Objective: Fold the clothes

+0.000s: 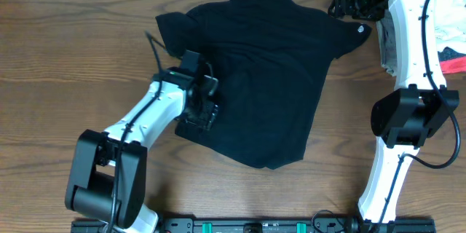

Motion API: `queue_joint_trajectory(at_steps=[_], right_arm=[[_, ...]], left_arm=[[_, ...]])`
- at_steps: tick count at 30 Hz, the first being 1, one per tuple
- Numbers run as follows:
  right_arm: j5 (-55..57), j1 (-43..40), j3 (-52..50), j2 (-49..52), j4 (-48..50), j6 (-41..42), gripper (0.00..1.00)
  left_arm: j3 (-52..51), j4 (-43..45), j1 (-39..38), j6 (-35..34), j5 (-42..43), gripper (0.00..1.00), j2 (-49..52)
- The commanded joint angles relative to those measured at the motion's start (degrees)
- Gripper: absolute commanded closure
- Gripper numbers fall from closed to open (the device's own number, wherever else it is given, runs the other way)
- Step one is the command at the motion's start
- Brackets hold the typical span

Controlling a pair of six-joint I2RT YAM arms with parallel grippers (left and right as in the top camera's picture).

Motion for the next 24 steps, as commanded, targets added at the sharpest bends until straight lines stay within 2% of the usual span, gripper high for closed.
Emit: queue_joint_trajectory(at_steps=[1, 5, 11, 24], right_arm=[[-0.22, 0.59, 0.17, 0.22, -0.33, -0.90, 0.32], [-0.22, 0.59, 0.17, 0.22, -0.59, -0.90, 0.32], [-0.22, 0.59, 0.17, 0.22, -0.63, -0.92, 0.32], [-0.17, 0.59, 0.17, 0.22, -1.36, -2.21, 0.31]], left_arm=[[-0.46, 0.72, -0.76, 4.76, 0.42, 0.32, 0.35], [-1.31, 1.51, -0.74, 4.72, -1.31, 0.47, 0.39], [-1.86, 1.51, -0.74, 4.07, -3.58, 0.55, 1.20], [-1.86, 0.48, -0.74, 2.71, -6.47, 0.55, 5.16]])
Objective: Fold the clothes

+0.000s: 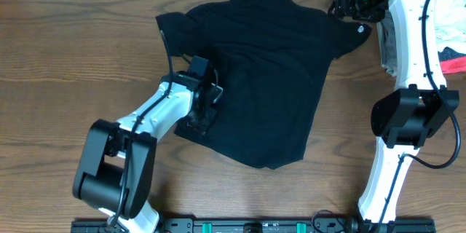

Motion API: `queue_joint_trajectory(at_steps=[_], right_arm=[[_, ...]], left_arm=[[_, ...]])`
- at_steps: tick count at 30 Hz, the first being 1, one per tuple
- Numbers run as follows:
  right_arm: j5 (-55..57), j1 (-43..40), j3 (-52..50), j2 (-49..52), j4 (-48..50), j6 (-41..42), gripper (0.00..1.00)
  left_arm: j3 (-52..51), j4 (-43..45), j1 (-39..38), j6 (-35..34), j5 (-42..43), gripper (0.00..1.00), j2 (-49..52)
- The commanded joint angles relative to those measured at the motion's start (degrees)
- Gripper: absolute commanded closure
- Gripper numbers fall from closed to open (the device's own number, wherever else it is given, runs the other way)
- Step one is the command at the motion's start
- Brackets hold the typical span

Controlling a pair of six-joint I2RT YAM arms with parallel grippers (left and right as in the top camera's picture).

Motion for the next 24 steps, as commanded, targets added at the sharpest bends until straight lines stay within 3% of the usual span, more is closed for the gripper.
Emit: queue_joint_trajectory(at_steps=[1, 3, 5, 6, 17, 24], right_arm=[[0.02, 0.59, 0.17, 0.22, -0.37, -2.01, 0.31], [0.44, 0.59, 0.17, 0.22, -0.46, -2.14, 0.30], [0.70, 0.59, 0.17, 0.22, -0.46, -2.14, 0.30], [0.68, 0.59, 0.17, 0.22, -0.44, -2.14, 0.30], [0.66, 0.59, 0.17, 0.22, -0.44, -2.12, 0.29], [0.66, 0.61, 0.17, 0.22, -0.44, -2.12, 0.29]], left_arm=[[-0.79, 0.07, 0.20, -0.81, -3.13, 0.57, 1.46], [-0.76, 0.61, 0.20, -1.22, -4.24, 0.68, 1.42], [-0.74, 1.29, 0.35, -2.43, -5.25, 0.89, 1.42], [-0.70, 1.36, 0.44, -3.06, -5.62, 0.94, 1.42], [2.19, 1.33, 5.53, -6.93, -6.14, 0.94, -3.04], [2.27, 10.38, 15.72, -10.54, -12.46, 0.94, -5.90]])
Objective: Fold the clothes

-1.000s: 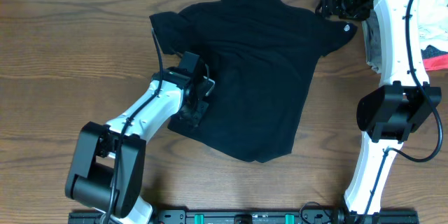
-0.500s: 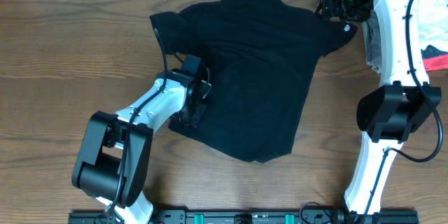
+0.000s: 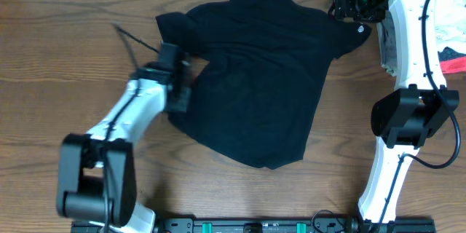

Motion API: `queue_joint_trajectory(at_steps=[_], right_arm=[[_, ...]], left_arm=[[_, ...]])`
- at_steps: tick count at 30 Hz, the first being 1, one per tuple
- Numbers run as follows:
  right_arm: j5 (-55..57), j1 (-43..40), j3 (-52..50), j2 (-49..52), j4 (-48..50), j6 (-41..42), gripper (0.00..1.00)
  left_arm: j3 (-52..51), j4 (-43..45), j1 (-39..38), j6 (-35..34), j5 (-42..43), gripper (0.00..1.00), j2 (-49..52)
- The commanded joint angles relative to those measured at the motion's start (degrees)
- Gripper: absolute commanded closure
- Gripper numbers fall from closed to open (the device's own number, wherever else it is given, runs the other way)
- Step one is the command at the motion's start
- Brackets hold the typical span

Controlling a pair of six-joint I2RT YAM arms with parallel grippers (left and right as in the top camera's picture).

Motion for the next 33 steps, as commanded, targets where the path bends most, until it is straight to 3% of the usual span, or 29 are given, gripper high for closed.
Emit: queue_joint_trajectory(at_steps=[1, 18, 23, 26, 27, 33], right_arm=[[0.15, 0.61, 0.17, 0.22, -0.07, -0.90, 0.29], [0.17, 0.61, 0.17, 0.22, -0.52, -0.90, 0.29], [0.17, 1.09, 0.17, 0.22, -0.50, -0.90, 0.29], [0.17, 1.51, 0.17, 0.22, -0.50, -0.90, 0.28], [0.20, 1.60, 0.17, 0.22, -0.48, -0.90, 0.28], [0.22, 1.73, 0.17, 0.22, -0.70, -0.92, 0.29]], left_arm=[[1.57, 3.89, 5.31, -2.16, -3.67, 0.94, -0.59], [1.55, 30.05, 23.58, -2.21, -3.21, 0.94, 7.93], [1.55, 41.64, 27.41, -8.11, -2.34, 0.91, 9.94], [1.57, 45.05, 28.22, -8.81, 0.66, 0.09, 9.92], [1.60, 45.31, 28.22, -8.81, 1.75, 0.02, 9.88], [1.62, 33.90, 28.15, -12.48, 15.26, 0.02, 6.86]])
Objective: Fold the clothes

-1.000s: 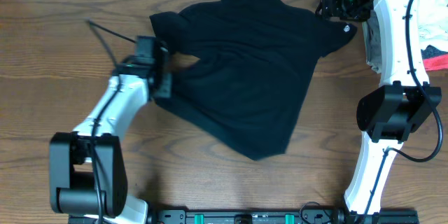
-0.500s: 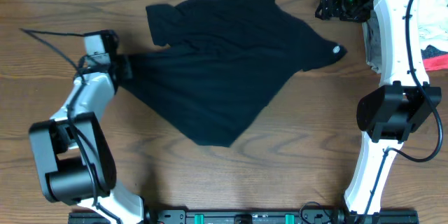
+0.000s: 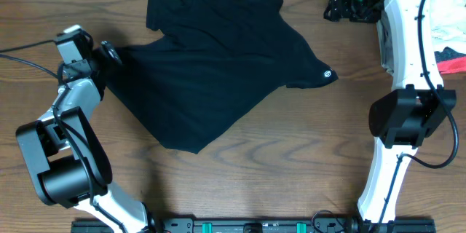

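A black T-shirt [image 3: 218, 80] lies spread on the wooden table [image 3: 291, 160], slanting from upper left to lower centre. A small white logo [image 3: 328, 75] marks its right sleeve. My left gripper [image 3: 109, 53] is at the shirt's left edge and shut on the cloth there. Far off at the back right, my right gripper [image 3: 342, 7] hangs clear of the shirt, and its fingers look spread with nothing between them.
A heap of white and pink clothes [image 3: 451, 40] lies at the right edge behind the right arm. The table's back edge runs just above the shirt's collar. The right arm's base [image 3: 404, 120] stands at the right.
My left gripper has moved far to the left with the shirt's edge in it. The whole shirt has shifted left and turned, and its logo sleeve has left the right gripper's side.
At first my left gripper was on the shirt's lower left hem, with the logo sleeve up by the right gripper. It stayed at the hem, then stood further left at the shirt's side. Now the shirt lies dragged leftward and spread out.
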Motion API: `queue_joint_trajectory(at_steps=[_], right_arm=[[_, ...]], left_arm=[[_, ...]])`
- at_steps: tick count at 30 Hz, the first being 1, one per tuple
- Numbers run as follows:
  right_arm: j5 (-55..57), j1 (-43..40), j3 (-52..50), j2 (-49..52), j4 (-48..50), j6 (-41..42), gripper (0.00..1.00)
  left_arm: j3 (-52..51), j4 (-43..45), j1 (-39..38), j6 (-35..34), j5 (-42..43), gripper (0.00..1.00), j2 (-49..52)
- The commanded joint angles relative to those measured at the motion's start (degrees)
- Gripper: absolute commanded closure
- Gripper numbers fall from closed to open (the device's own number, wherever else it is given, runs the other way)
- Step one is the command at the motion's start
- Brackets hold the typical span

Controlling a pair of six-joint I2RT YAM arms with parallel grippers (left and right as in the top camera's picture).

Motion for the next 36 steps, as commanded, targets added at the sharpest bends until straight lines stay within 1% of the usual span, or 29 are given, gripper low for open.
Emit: queue_joint_trajectory(at_steps=[1, 4, 5, 7, 10, 12, 15, 17, 19, 23, 28, 31, 34, 36], right_arm=[[0.17, 0.50, 0.17, 0.22, -0.31, -0.90, 0.28], [0.31, 0.50, 0.17, 0.22, -0.48, -0.92, 0.28], [0.42, 0.50, 0.17, 0.22, -0.46, -0.90, 0.28], [0.39, 0.50, 0.17, 0.22, -0.28, -0.87, 0.28], [0.39, 0.50, 0.17, 0.22, -0.17, -0.90, 0.28], [0.39, 0.50, 0.17, 0.22, -0.13, -0.90, 0.28], [0.39, 0.50, 0.17, 0.22, 0.17, -0.90, 0.27], [0.39, 0.50, 0.17, 0.22, 0.20, -0.90, 0.27], [0.39, 0.50, 0.15, 0.22, 0.17, -0.90, 0.27], [0.39, 0.50, 0.11, 0.22, 0.17, -0.90, 0.27], [0.39, 0.50, -0.20, 0.22, 0.15, -0.92, 0.27], [0.37, 0.50, -0.48, 0.22, 0.44, -0.90, 0.27], [0.35, 0.50, -0.61, 0.22, 0.79, -0.90, 0.27], [0.37, 0.50, -0.61, 0.22, 0.76, -0.90, 0.27]], left_arm=[[0.63, -7.13, -0.17, -5.20, 11.10, 0.02, -3.32], [0.63, -20.76, -0.17, -10.21, 20.20, 0.02, -5.64], [0.61, -24.35, -0.22, -10.32, 22.80, 0.02, -6.16], [0.61, -31.63, -0.96, -10.14, 25.22, 0.02, -6.93], [0.61, -40.83, -3.13, -7.04, 24.98, 0.02, -7.45], [0.61, -45.51, -5.09, -4.87, 23.23, 0.02, -7.61], [0.46, -51.12, -9.09, -4.70, 16.26, 0.02, -7.61], [0.02, -53.51, -11.91, -4.76, 12.09, 0.01, -7.61], [-0.55, -55.04, -14.32, -4.98, 10.01, 0.01, -7.61], [-2.99, -55.69, -18.01, -7.98, 7.39, 0.13, -7.61], [-7.61, -54.86, -18.78, -12.90, 5.88, 0.16, -7.58], [-11.17, -52.06, -18.78, -14.29, 5.95, 0.22, -7.61], [-12.57, -49.86, -18.78, -15.34, 5.95, 0.32, -7.58], [-12.57, -49.64, -18.78, -15.58, 5.95, 0.44, -7.61]])
